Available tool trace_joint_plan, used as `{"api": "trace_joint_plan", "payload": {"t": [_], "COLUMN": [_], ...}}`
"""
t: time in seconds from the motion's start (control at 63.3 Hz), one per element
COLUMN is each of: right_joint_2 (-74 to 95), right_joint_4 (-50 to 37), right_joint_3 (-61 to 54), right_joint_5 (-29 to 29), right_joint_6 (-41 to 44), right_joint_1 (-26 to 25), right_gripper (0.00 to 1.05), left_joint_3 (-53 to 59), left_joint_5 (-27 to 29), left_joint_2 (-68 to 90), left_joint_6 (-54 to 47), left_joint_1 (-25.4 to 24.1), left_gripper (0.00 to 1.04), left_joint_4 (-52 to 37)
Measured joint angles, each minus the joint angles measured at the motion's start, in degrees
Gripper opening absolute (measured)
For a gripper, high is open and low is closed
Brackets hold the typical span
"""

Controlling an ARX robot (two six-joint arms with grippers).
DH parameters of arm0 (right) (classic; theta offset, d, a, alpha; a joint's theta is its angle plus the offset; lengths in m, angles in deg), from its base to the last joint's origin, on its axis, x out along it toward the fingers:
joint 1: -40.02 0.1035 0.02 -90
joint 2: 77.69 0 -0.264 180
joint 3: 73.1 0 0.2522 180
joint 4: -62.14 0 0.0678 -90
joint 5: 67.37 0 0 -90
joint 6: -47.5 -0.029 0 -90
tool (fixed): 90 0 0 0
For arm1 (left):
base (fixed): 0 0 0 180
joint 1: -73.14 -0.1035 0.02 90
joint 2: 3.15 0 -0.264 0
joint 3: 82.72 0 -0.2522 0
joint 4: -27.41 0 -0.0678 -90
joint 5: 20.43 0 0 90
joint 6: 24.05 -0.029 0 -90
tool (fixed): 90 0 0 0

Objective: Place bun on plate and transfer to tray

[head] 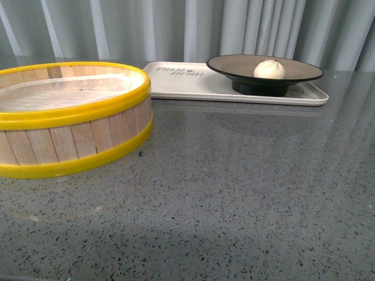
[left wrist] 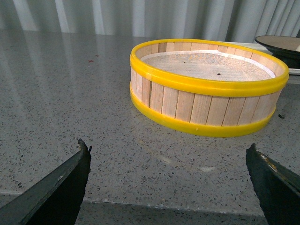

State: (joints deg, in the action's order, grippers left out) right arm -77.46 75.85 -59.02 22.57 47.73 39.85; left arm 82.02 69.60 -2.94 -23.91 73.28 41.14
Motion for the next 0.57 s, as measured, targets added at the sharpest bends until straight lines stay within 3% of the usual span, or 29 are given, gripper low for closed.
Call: {"api": "trace_joint_plan", "payload": {"t": [0.269,0.569], "right_joint_2": [0.0,0.0], "right_joint_4": [0.0,0.0], "right_joint_3": [0.0,0.0], "right_joint_5": [0.0,0.0], "right_joint_6": [0.0,0.0], "right_joint_1": [0.0,0.0], "right_gripper": [0.98,0.96], "left_joint_3": [0.0,0.0], "left_joint_5": [0.0,0.0], "left_joint_2": [0.0,0.0], "left_joint_6": [0.0,0.0], "left_joint_1": [0.0,0.0], "left_gripper": [0.98,0.98], "left_joint_4": [0.0,0.0]}}
